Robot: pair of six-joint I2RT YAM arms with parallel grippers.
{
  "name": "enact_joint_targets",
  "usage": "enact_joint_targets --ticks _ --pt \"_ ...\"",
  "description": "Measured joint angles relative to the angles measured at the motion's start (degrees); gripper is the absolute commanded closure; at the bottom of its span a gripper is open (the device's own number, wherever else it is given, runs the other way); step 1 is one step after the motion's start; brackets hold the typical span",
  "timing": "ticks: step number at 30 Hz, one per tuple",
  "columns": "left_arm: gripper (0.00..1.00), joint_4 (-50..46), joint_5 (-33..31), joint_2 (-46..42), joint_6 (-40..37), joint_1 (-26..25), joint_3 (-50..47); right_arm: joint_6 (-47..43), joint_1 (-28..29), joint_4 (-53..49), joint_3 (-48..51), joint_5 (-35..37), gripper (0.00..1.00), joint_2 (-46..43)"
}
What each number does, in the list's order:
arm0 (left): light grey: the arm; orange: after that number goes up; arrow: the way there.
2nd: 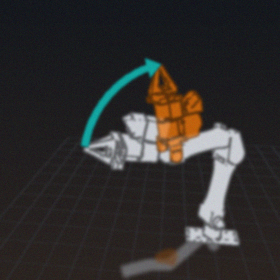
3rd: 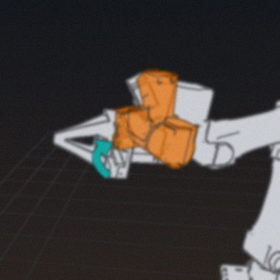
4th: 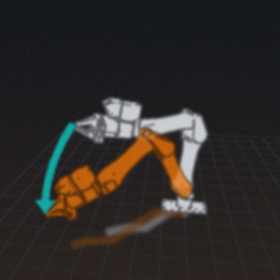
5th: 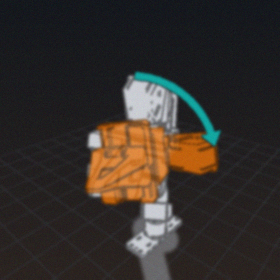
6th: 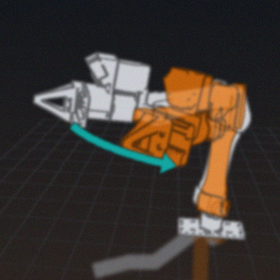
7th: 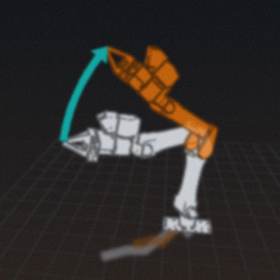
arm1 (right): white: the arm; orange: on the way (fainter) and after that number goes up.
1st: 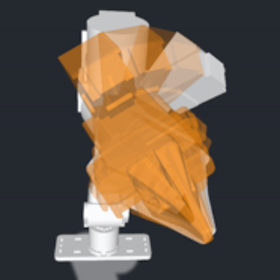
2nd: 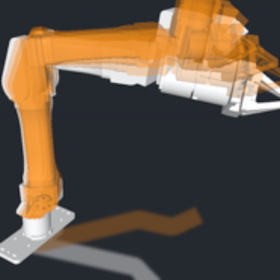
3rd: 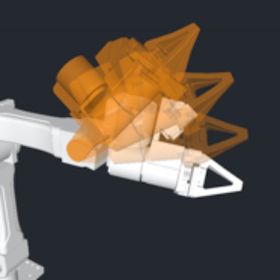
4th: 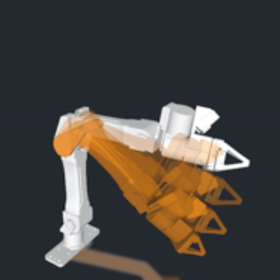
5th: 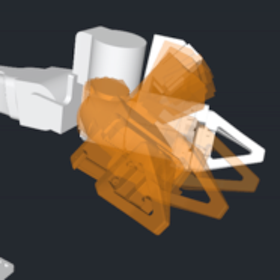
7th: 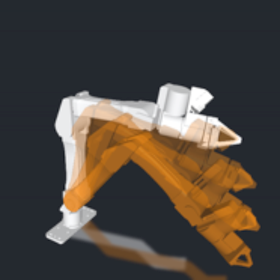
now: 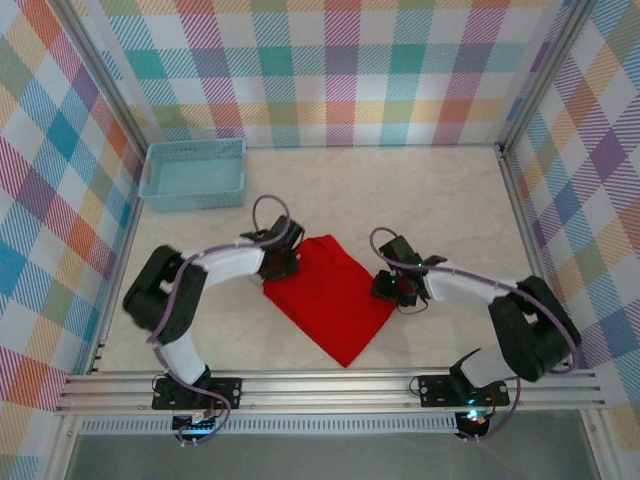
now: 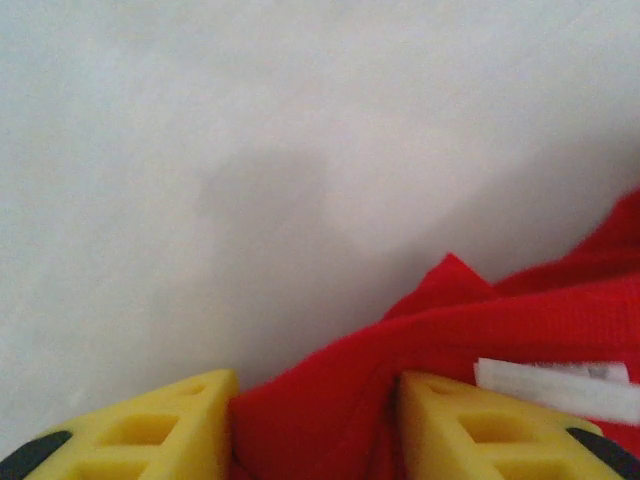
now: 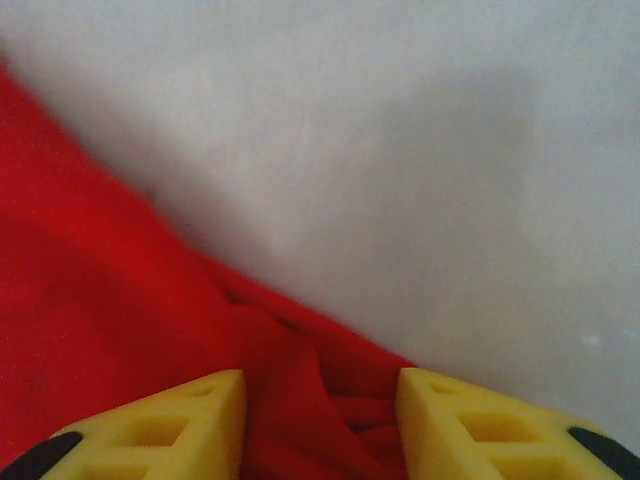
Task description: Fold the inside-out t-shirt
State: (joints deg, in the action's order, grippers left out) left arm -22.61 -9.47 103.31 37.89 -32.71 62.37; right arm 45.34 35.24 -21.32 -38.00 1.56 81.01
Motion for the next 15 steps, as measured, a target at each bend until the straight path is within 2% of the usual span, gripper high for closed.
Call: enact_joint_targets --ticks 3,5,7,11,13,15 --pt "0.35 -2.97 0.46 6.14 -3.21 0.24 11.72 3.52 4.04 -1.99 0.94 -0.28 0.42 -3.54" --pt "0.24 -5.57 0.00 6.21 -4.31 0.24 15.78 4.42 5.27 -3.45 0.74 0.26 0.36 -6.86" --pt "0.18 -7.93 -1.18 3.30 -4.48 0.20 16.48 3.82 4.87 -5.25 -0.33 2.12 0.35 -10.25" --pt "0.14 -10.12 -2.16 -8.70 -2.51 0.22 8.44 -1.22 0.39 -6.23 -6.49 2.89 0.34 -9.18" --pt "0.13 -10.32 -1.44 -15.72 -0.92 0.22 2.21 -4.63 -1.77 -6.10 -11.47 2.25 0.30 -4.15" --pt "0.07 -9.42 0.09 -19.41 0.90 0.22 -2.89 -7.63 -3.21 -5.70 -16.55 1.01 0.28 2.08"
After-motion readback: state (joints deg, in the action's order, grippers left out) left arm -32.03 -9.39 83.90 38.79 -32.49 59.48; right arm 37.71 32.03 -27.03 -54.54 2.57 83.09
